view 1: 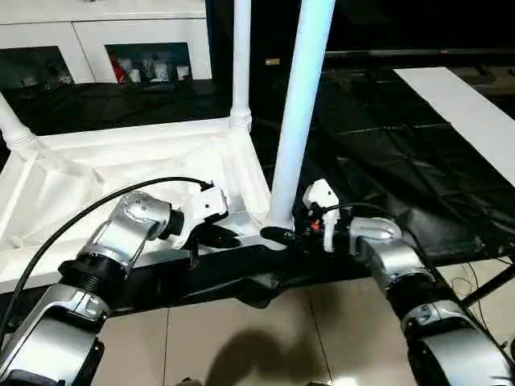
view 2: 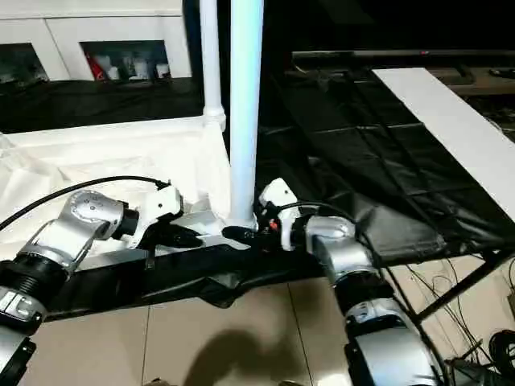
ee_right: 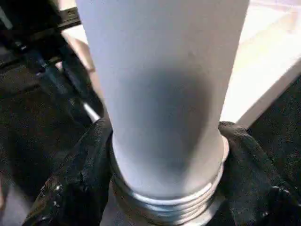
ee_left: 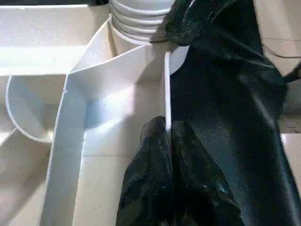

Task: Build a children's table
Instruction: Rotate leg to tighten

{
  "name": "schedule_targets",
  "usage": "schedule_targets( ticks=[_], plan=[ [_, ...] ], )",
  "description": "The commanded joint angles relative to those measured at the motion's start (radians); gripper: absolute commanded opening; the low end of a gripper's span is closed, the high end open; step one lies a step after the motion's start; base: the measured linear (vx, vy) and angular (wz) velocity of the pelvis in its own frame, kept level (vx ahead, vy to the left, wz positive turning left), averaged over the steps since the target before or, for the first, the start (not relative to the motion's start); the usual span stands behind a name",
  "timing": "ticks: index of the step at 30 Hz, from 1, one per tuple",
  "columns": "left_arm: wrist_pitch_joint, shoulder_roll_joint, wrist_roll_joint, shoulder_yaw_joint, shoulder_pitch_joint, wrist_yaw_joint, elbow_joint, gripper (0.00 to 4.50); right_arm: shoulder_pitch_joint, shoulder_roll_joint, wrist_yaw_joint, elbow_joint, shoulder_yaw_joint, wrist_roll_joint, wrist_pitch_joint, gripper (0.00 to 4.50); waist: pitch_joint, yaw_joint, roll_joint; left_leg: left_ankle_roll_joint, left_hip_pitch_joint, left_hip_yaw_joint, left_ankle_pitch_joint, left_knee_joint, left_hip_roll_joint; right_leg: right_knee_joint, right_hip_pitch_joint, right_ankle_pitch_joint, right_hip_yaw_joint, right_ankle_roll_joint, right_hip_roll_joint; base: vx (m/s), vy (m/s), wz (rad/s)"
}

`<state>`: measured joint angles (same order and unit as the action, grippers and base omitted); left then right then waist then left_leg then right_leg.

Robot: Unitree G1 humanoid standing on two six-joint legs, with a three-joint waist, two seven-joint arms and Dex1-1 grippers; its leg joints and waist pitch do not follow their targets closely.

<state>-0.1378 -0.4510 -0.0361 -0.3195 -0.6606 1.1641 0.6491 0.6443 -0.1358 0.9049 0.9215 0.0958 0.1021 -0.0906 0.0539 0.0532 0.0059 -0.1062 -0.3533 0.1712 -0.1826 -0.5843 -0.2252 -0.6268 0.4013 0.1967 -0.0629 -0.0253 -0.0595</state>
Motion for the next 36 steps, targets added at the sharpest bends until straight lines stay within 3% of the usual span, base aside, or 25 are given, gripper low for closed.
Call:
schedule_targets(
  ticks=[1, 3, 5, 7, 10, 14, 15, 16, 17, 18, 22, 23, 27, 32, 36],
  plan=[
    [-0.021, 0.032, -0.018, -0.002, -0.012, -0.057, 0.023, 0.00, 0.018, 0.021, -0.154, 0.054, -0.030, -0.024, 0.006, 2.76, -0.057, -0.001, 0.006, 0.003, 0.006, 0.005, -0.237, 0.067, -0.003, 0.090, -0.048, 0.269, 0.048, -0.213, -0.071, 0.000, 0.000, 0.00],
    [-0.040, 0.055, -0.026, 0.005, -0.025, -0.111, 0.042, 0.00, 0.025, 0.044, -0.247, 0.074, -0.060, -0.013, 0.006, 2.75, -0.057, -0.003, 0.005, -0.002, 0.006, 0.003, -0.246, 0.068, -0.002, 0.094, -0.048, 0.317, 0.048, -0.194, -0.070, 0.000, 0.000, 0.00],
    [-0.081, 0.108, -0.042, 0.024, -0.059, -0.237, 0.094, 0.00, 0.046, 0.086, -0.464, 0.120, -0.122, 0.006, 0.005, 2.75, -0.057, -0.005, 0.006, -0.018, 0.010, 0.002, -0.244, 0.069, -0.002, 0.096, -0.042, 0.327, 0.048, -0.183, -0.069, 0.000, 0.000, 0.00],
    [-0.107, 0.139, -0.047, 0.038, -0.080, -0.318, 0.128, 0.00, 0.056, 0.101, -0.569, 0.146, -0.136, 0.003, -0.003, 2.74, -0.059, -0.004, 0.006, -0.020, 0.009, 0.001, -0.241, 0.069, -0.002, 0.094, -0.044, 0.320, 0.047, -0.183, -0.069, 0.000, 0.000, 0.00],
    [-0.133, 0.216, -0.037, 0.086, -0.129, -0.490, 0.213, 0.00, 0.084, 0.139, -0.761, 0.200, -0.161, 0.001, -0.034, 2.74, -0.062, -0.001, 0.005, -0.014, 0.007, 0.006, -0.216, 0.064, 0.004, 0.092, -0.043, 0.251, 0.049, -0.190, -0.064, 0.000, 0.000, 0.00],
    [-0.123, 0.252, -0.027, 0.110, -0.144, -0.541, 0.242, 0.00, 0.106, 0.172, -0.802, 0.225, -0.178, 0.015, -0.053, 2.74, -0.070, 0.006, 0.001, 0.020, -0.005, 0.006, -0.147, 0.060, 0.005, 0.075, -0.054, 0.091, 0.049, -0.211, -0.064, 0.000, 0.000, 0.00],
    [-0.121, 0.257, -0.027, 0.114, -0.146, -0.542, 0.245, 0.00, 0.111, 0.183, -0.784, 0.226, -0.178, 0.013, -0.072, 3.09, -0.072, 0.006, 0.001, 0.030, -0.007, 0.006, -0.134, 0.059, 0.005, 0.072, -0.056, 0.056, 0.048, -0.221, -0.064, 0.000, 0.000, 0.00],
    [-0.119, 0.261, -0.027, 0.117, -0.148, -0.544, 0.248, 0.00, 0.114, 0.190, -0.772, 0.228, -0.180, 0.013, -0.084, 3.09, -0.073, 0.007, 0.001, 0.040, -0.006, 0.007, -0.128, 0.058, 0.005, 0.071, -0.057, 0.032, 0.048, -0.229, -0.065, 0.000, 0.000, 0.00],
    [-0.115, 0.259, -0.030, 0.113, -0.146, -0.532, 0.245, 0.00, 0.115, 0.193, -0.744, 0.222, -0.178, 0.012, -0.102, 3.09, -0.073, 0.007, 0.001, 0.040, -0.006, 0.007, -0.128, 0.058, 0.005, 0.071, -0.057, 0.032, 0.048, -0.229, -0.065, 0.000, 0.000, 0.00],
    [-0.112, 0.259, -0.033, 0.110, -0.146, -0.528, 0.247, 0.00, 0.118, 0.195, -0.733, 0.222, -0.175, 0.010, -0.117, 3.50, -0.071, 0.007, 0.000, 0.048, -0.007, 0.006, -0.129, 0.059, 0.003, 0.071, -0.059, 0.032, 0.046, -0.234, -0.066, 0.000, 0.000, 0.00],
    [-0.090, 0.242, -0.037, 0.087, -0.132, -0.471, 0.231, 0.00, 0.127, 0.171, -0.722, 0.214, -0.163, -0.007, -0.156, 3.66, -0.069, -0.001, -0.001, 0.047, -0.009, 0.004, -0.146, 0.062, 0.003, 0.074, -0.063, 0.068, 0.045, -0.231, -0.068, 0.000, 0.000, 0.00],
    [-0.085, 0.236, -0.038, 0.079, -0.127, -0.452, 0.225, 0.00, 0.130, 0.162, -0.706, 0.212, -0.160, -0.009, -0.157, 3.91, -0.069, -0.004, -0.003, 0.052, -0.007, 0.006, -0.147, 0.060, 0.003, 0.075, -0.061, 0.068, 0.046, -0.233, -0.067, 0.000, 0.000, 0.00],
    [-0.087, 0.197, -0.041, 0.050, -0.091, -0.365, 0.176, 0.00, 0.120, 0.098, -0.561, 0.179, -0.130, -0.021, -0.138, 3.91, -0.072, -0.004, -0.003, 0.073, -0.010, 0.007, -0.110, 0.057, 0.001, 0.068, -0.065, 0.015, 0.046, -0.251, -0.068, 0.000, 0.000, 0.00],
    [-0.073, 0.117, -0.039, 0.006, -0.040, -0.192, 0.105, 0.00, 0.074, -0.005, -0.287, 0.119, -0.065, -0.044, -0.119, 3.91, -0.076, -0.006, -0.001, 0.129, -0.013, 0.008, -0.067, 0.051, -0.002, 0.058, -0.067, -0.084, 0.043, -0.285, -0.066, 0.000, 0.000, 0.00],
    [-0.057, 0.062, -0.013, -0.024, -0.004, -0.039, 0.033, 0.00, 0.035, -0.043, -0.052, 0.050, -0.034, 0.000, -0.088, 3.91, -0.074, 0.003, 0.001, 0.128, -0.007, 0.009, -0.093, 0.052, -0.010, 0.059, -0.064, -0.056, 0.041, -0.295, -0.066, 0.000, 0.000, 0.00]
  ],
)
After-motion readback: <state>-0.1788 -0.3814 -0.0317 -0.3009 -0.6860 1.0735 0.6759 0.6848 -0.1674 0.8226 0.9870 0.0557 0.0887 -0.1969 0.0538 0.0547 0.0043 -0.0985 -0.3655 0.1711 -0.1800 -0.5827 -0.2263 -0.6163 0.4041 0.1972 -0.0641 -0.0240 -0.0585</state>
